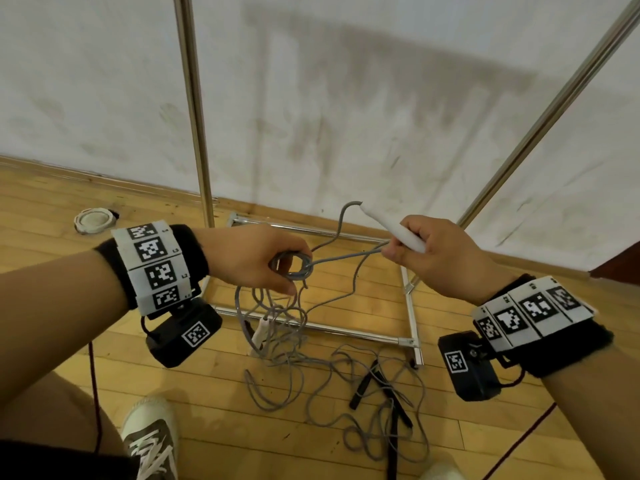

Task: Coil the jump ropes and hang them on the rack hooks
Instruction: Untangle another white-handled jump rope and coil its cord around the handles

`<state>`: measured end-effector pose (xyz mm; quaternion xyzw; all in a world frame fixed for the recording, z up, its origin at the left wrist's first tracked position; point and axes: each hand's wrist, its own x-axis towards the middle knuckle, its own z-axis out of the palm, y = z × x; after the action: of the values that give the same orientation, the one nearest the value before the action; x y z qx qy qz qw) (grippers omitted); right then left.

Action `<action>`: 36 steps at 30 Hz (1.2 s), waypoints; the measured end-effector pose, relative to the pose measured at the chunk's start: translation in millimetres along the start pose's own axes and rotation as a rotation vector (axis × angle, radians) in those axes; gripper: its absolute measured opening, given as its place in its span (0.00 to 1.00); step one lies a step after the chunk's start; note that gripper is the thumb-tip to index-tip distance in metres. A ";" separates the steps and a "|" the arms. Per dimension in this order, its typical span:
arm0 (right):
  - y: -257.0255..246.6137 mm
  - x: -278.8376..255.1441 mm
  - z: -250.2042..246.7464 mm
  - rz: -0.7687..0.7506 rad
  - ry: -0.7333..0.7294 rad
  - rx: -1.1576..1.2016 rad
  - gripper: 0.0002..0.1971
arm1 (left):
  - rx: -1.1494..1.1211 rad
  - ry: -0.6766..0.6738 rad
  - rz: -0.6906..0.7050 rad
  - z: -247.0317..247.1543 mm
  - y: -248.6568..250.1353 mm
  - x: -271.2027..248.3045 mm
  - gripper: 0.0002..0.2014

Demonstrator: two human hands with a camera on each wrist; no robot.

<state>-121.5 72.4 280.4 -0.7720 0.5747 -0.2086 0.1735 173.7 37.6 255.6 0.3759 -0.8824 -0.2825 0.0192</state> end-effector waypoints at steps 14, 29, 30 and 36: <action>-18.7 -10.3 27.1 -0.051 -0.099 0.179 0.17 | 0.007 -0.125 0.047 3.5 29.9 5.8 0.06; -30.1 5.2 30.5 -0.004 0.006 0.234 0.10 | -0.190 0.085 -0.019 -7.0 21.8 -7.4 0.26; -29.2 5.4 27.4 -0.014 0.017 0.232 0.09 | -0.174 0.101 -0.014 -8.4 20.9 -8.3 0.24; -28.0 4.8 18.8 -0.031 0.031 0.299 0.08 | -0.191 0.169 0.021 -13.6 20.8 -7.5 0.20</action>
<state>-87.7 76.2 279.2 -0.7428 0.5280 -0.3067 0.2745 168.9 47.7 279.0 0.3856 -0.8506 -0.3322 0.1320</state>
